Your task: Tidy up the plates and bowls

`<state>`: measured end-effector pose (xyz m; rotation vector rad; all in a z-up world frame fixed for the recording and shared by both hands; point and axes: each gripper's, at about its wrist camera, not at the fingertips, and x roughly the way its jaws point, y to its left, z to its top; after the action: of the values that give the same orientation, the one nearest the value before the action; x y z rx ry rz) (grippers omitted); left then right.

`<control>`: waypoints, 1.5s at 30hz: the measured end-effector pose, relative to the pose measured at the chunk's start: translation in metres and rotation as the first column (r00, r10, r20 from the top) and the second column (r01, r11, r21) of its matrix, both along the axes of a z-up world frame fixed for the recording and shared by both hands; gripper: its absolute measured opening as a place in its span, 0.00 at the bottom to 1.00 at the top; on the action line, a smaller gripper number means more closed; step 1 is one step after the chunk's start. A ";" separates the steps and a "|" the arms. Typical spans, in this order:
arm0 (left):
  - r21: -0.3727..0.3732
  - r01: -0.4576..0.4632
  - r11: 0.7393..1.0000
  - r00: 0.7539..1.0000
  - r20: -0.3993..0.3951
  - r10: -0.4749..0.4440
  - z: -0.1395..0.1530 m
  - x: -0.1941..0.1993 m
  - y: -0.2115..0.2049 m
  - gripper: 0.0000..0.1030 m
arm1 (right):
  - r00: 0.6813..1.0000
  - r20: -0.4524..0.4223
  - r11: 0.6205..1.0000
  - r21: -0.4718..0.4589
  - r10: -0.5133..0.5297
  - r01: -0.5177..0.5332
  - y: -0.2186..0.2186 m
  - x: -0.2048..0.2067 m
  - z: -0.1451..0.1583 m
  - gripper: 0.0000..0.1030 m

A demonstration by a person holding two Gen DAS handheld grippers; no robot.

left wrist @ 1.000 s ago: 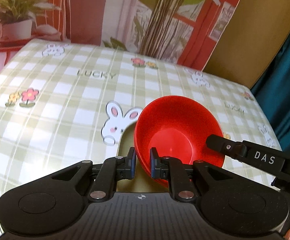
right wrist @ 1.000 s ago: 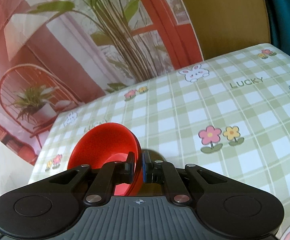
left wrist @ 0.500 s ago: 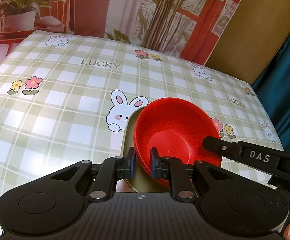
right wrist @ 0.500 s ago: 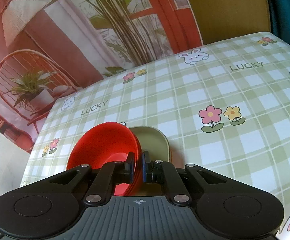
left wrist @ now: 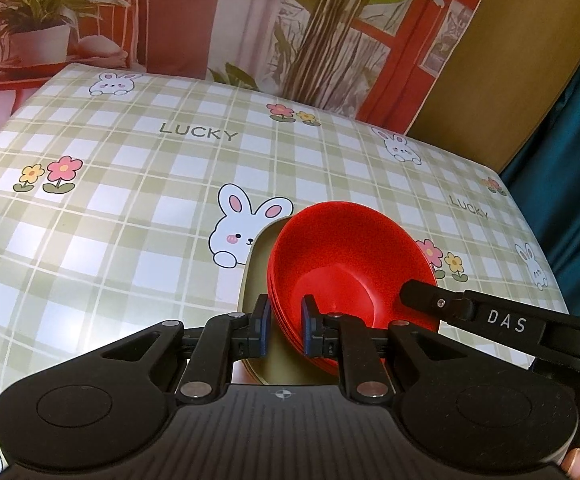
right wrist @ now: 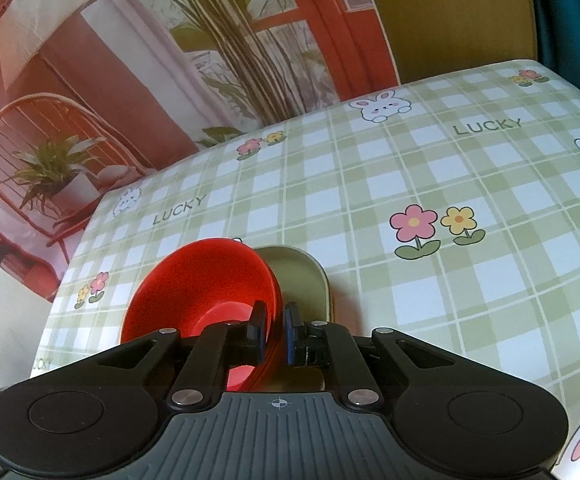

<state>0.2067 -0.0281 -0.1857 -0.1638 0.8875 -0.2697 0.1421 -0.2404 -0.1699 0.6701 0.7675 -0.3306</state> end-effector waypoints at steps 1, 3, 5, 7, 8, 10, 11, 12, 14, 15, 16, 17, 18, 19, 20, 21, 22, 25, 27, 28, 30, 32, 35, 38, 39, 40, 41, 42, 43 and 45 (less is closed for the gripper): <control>0.001 -0.004 1.000 1.000 0.003 0.004 0.001 -0.001 0.001 0.17 | 1.000 -0.004 1.000 -0.005 -0.002 0.002 0.000 0.000 0.000 0.13; 0.007 -0.009 1.000 1.000 0.013 0.009 0.004 -0.002 0.003 0.17 | 1.000 -0.005 1.000 -0.013 -0.001 0.001 -0.001 -0.001 0.002 0.16; -0.003 -0.014 1.000 0.999 0.031 0.014 0.009 -0.003 0.005 0.17 | 1.000 -0.002 1.000 -0.024 0.002 -0.002 -0.001 -0.001 0.005 0.18; -0.006 -0.016 1.000 0.999 0.049 0.016 0.013 -0.005 0.007 0.18 | 1.000 0.002 0.999 -0.041 0.006 -0.006 -0.002 -0.002 0.010 0.18; -0.004 -0.017 1.000 0.998 0.057 0.018 0.015 -0.006 0.007 0.19 | 1.000 0.006 0.999 -0.050 0.006 -0.006 -0.002 -0.003 0.012 0.19; 0.000 -0.018 1.000 0.997 0.075 0.018 0.019 -0.009 0.008 0.22 | 1.000 0.014 0.998 -0.065 0.003 -0.003 -0.002 -0.005 0.016 0.19; 0.002 -0.016 1.000 0.996 0.082 0.016 0.021 -0.010 0.008 0.23 | 1.000 0.018 0.997 -0.072 0.001 0.000 -0.002 -0.007 0.018 0.19; 0.005 -0.015 1.000 0.996 0.092 0.014 0.023 -0.011 0.008 0.24 | 1.000 0.022 0.997 -0.080 -0.002 0.003 -0.003 -0.008 0.021 0.19; 0.019 -0.010 1.000 0.993 0.117 0.007 0.028 -0.014 0.008 0.27 | 1.000 0.030 0.995 -0.101 -0.006 0.009 -0.003 -0.011 0.027 0.20; 0.029 -0.007 1.000 0.991 0.133 0.003 0.031 -0.016 0.008 0.28 | 0.999 0.036 0.993 -0.114 -0.008 0.012 -0.003 -0.013 0.030 0.21; 0.040 -0.007 0.999 0.988 0.156 0.000 0.036 -0.018 0.008 0.29 | 0.999 0.042 0.992 -0.126 -0.011 0.016 -0.003 -0.015 0.033 0.22; 0.046 -0.007 0.999 0.984 0.176 -0.001 0.040 -0.020 0.009 0.30 | 0.999 0.048 0.990 -0.137 -0.013 0.020 -0.003 -0.017 0.037 0.22; 0.049 -0.008 0.999 0.980 0.198 -0.002 0.045 -0.023 0.010 0.31 | 0.998 0.057 0.988 -0.150 -0.015 0.023 -0.003 -0.020 0.042 0.23; 0.049 -0.006 0.999 0.977 0.214 -0.004 0.050 -0.025 0.011 0.31 | 0.998 0.067 0.986 -0.164 -0.017 0.028 -0.003 -0.022 0.046 0.25; 0.049 -0.006 0.999 0.971 0.238 -0.006 0.057 -0.027 0.012 0.34 | 0.997 0.076 0.983 -0.178 -0.018 0.031 -0.002 -0.024 0.051 0.25; 0.051 -0.009 0.999 0.966 0.260 -0.005 0.063 -0.030 0.013 0.38 | 0.996 0.087 0.980 -0.195 -0.020 0.037 -0.002 -0.027 0.057 0.27; 0.054 -0.013 0.998 0.958 0.287 -0.003 0.069 -0.033 0.015 0.40 | 0.995 0.097 0.977 -0.209 -0.022 0.042 -0.001 -0.029 0.063 0.28; 0.068 -0.024 0.997 0.929 0.370 -0.003 0.092 -0.046 0.020 0.55 | 0.990 0.138 0.967 -0.250 -0.017 0.051 0.002 -0.038 0.085 0.38; 0.077 -0.026 0.997 0.906 0.423 -0.009 0.109 -0.056 0.023 0.75 | 0.986 0.167 0.957 -0.284 -0.014 0.062 0.006 -0.045 0.100 0.51; 0.077 -0.028 0.997 0.889 0.457 -0.010 0.118 -0.062 0.026 0.79 | 0.983 0.185 0.952 -0.299 -0.012 0.068 0.007 -0.049 0.108 0.55; 0.078 -0.049 0.996 0.861 0.509 0.003 0.133 -0.073 0.028 0.88 | 0.975 0.220 0.942 -0.326 -0.004 0.078 0.010 -0.056 0.125 0.69; 0.087 -0.075 0.993 0.833 0.553 0.015 0.149 -0.083 0.028 0.88 | 0.968 0.250 0.934 -0.346 0.004 0.085 0.014 -0.062 0.141 0.79; 0.117 -0.102 0.988 0.803 0.596 0.012 0.171 -0.094 0.025 0.89 | 0.956 0.292 0.925 -0.369 0.021 0.093 0.021 -0.071 0.165 0.93; 0.143 -0.138 0.980 0.772 0.636 0.015 0.190 -0.110 0.024 0.91 | 0.948 0.317 0.910 -0.401 0.026 0.109 0.031 -0.078 0.189 1.00; 0.149 -0.149 0.978 0.762 0.647 0.017 0.195 -0.115 0.024 0.91 | 0.946 0.322 0.904 -0.412 0.024 0.117 0.035 -0.081 0.196 1.00; 0.152 -0.155 0.976 0.755 0.655 0.018 0.200 -0.120 0.024 0.91 | 0.944 0.328 0.898 -0.422 0.025 0.123 0.038 -0.083 0.203 1.00; 0.149 -0.158 0.976 0.750 0.661 0.020 0.204 -0.123 0.025 0.91 | 0.941 0.336 0.893 -0.430 0.025 0.130 0.041 -0.085 0.210 1.00; 0.143 -0.162 0.976 0.746 0.666 0.027 0.208 -0.127 0.027 0.91 | 0.938 0.346 0.890 -0.436 0.025 0.137 0.044 -0.089 0.215 1.00; 0.135 -0.169 0.976 0.743 0.669 0.036 0.212 -0.131 0.028 0.91 | 0.934 0.358 0.885 -0.442 0.024 0.146 0.047 -0.093 0.220 1.00; 0.126 -0.173 0.977 0.740 0.671 0.044 0.220 -0.136 0.031 0.91 | 0.927 0.375 0.879 -0.450 0.025 0.159 0.051 -0.098 0.230 1.00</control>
<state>0.0702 0.0029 0.0340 0.0572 0.1748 -0.1162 0.0436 -0.1891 0.0597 0.2770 0.2764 -0.4240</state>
